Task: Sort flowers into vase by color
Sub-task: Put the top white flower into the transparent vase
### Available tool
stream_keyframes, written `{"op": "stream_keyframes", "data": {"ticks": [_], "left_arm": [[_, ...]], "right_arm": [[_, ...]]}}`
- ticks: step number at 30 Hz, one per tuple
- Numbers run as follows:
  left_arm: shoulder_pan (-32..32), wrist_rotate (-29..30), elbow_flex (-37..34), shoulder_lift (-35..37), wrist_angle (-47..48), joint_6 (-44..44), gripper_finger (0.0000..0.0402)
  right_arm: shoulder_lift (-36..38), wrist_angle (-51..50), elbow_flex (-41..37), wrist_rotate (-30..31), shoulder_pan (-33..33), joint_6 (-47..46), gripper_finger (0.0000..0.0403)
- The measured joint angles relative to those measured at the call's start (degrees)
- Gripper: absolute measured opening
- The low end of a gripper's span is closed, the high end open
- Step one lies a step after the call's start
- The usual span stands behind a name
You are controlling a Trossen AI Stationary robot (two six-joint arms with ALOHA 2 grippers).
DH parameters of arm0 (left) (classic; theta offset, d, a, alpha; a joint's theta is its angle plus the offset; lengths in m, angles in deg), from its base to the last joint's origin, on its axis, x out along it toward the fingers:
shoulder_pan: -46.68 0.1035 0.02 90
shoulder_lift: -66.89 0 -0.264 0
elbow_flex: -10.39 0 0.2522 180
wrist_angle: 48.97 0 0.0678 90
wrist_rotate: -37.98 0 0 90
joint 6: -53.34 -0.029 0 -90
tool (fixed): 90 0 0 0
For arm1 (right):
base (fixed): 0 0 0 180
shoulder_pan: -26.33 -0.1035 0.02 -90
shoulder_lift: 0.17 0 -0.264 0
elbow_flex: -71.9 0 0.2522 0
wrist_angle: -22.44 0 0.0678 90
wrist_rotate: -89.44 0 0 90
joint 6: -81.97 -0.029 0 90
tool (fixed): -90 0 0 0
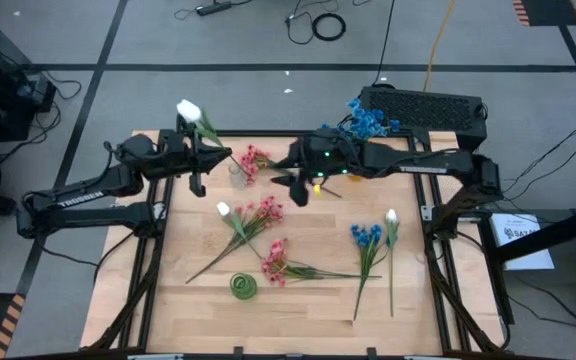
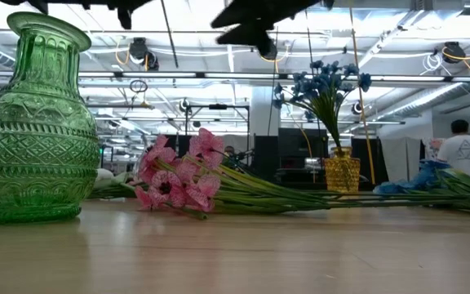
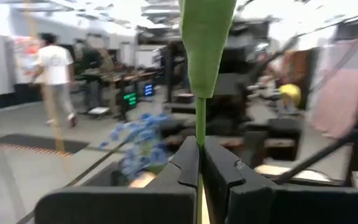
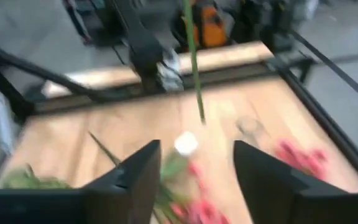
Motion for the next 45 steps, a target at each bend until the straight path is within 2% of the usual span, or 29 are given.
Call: {"op": "stream_keyframes", "data": {"ticks": [4,7,10,19,38,45], "left_arm": [[1.13,2.43,-0.21,-0.28,3.57,-1.22,0.0006],[1.97,4.20,-1.77,-0.28,3.42,-1.29,0.0005],[3.11,6.00,-3.43,-0.31,3.43,-1.36,0.0005],[8.95,10.84,-8.14,0.07,1.66,-1.57,0.0004],[11.82,10.26,-14.95,0.22,-2.95,-1.07,0.0005],[11.80,10.26,-14.95,0.22,-1.81,-1.09,0.0033]], "right_arm": [[3.37,-9.10,-0.16,4.38,-1.54,1.46,0.0237],[5.56,-10.16,-2.88,5.92,-3.44,1.48,0.0245],[7.73,-7.82,-7.65,7.67,-5.69,1.46,0.0244],[12.00,4.39,-22.60,7.71,-10.49,-2.06,0.0221],[14.07,5.40,-23.37,7.79,-11.77,-3.53,0.0210],[14.07,5.71,-23.37,7.79,-11.77,-3.53,0.0210]]}}
